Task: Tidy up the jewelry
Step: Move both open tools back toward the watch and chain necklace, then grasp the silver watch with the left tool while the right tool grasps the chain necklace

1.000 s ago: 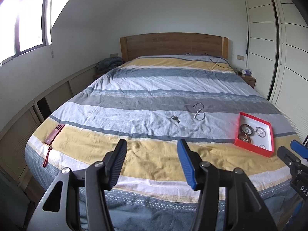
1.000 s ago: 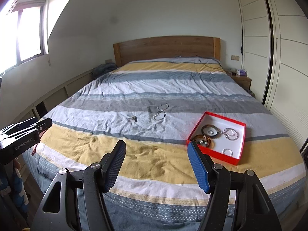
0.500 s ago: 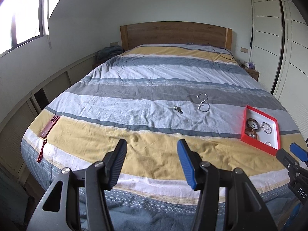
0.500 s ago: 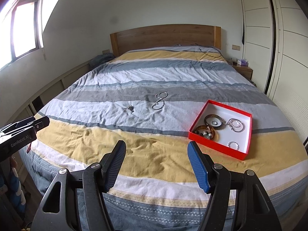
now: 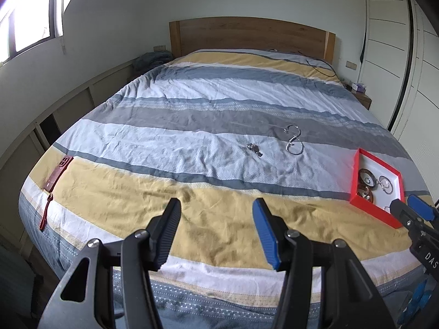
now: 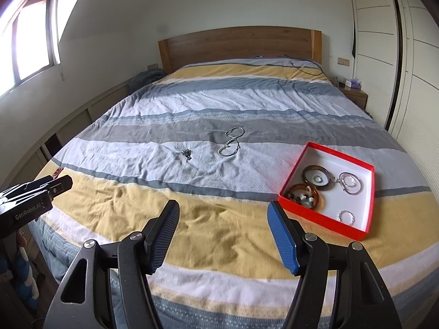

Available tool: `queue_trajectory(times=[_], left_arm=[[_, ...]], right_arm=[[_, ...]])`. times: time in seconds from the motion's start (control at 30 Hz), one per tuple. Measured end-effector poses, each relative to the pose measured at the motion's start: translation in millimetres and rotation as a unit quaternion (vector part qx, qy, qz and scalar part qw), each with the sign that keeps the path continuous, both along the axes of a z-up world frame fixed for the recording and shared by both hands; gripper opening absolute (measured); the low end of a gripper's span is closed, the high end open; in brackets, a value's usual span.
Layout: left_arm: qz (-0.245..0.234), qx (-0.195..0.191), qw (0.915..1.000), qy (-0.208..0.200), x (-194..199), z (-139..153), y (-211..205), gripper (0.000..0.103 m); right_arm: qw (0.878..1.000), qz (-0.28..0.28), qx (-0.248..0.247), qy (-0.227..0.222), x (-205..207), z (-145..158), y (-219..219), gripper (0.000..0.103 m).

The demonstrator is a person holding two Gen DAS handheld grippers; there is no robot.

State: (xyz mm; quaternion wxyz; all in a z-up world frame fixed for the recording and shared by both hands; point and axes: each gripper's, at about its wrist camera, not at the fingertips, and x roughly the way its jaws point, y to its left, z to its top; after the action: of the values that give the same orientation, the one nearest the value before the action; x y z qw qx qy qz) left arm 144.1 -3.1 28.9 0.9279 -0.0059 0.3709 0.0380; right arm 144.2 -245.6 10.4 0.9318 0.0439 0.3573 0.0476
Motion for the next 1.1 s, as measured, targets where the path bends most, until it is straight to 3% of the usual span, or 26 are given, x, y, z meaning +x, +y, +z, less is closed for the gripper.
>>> queue_trajectory(times=[0.4, 0.7, 0.87, 1.1], left_arm=[[-0.051, -0.050, 0.9951, 0.068, 132.7, -77.0, 3.2, 0.052], [-0.085, -0.104, 0.9893, 0.058, 250.5, -121.2, -11.1, 0.052], [-0.095, -0.102, 0.9878, 0.069, 297.4, -152.1, -24.2, 0.051], [-0.095, -0.077, 0.9899, 0.071, 323.5, -184.5, -37.7, 0.051]], right_arm=[[0.999, 0.007, 0.011, 0.039, 125.1, -38.5, -1.2, 0.066], [0.998, 0.001, 0.012, 0.068, 239.1, -78.0, -9.0, 0.066], [0.995, -0.009, 0.030, 0.091, 299.6, -110.6, -11.6, 0.066], [0.992, -0.016, 0.035, 0.121, 360.7, -157.6, -5.1, 0.066]])
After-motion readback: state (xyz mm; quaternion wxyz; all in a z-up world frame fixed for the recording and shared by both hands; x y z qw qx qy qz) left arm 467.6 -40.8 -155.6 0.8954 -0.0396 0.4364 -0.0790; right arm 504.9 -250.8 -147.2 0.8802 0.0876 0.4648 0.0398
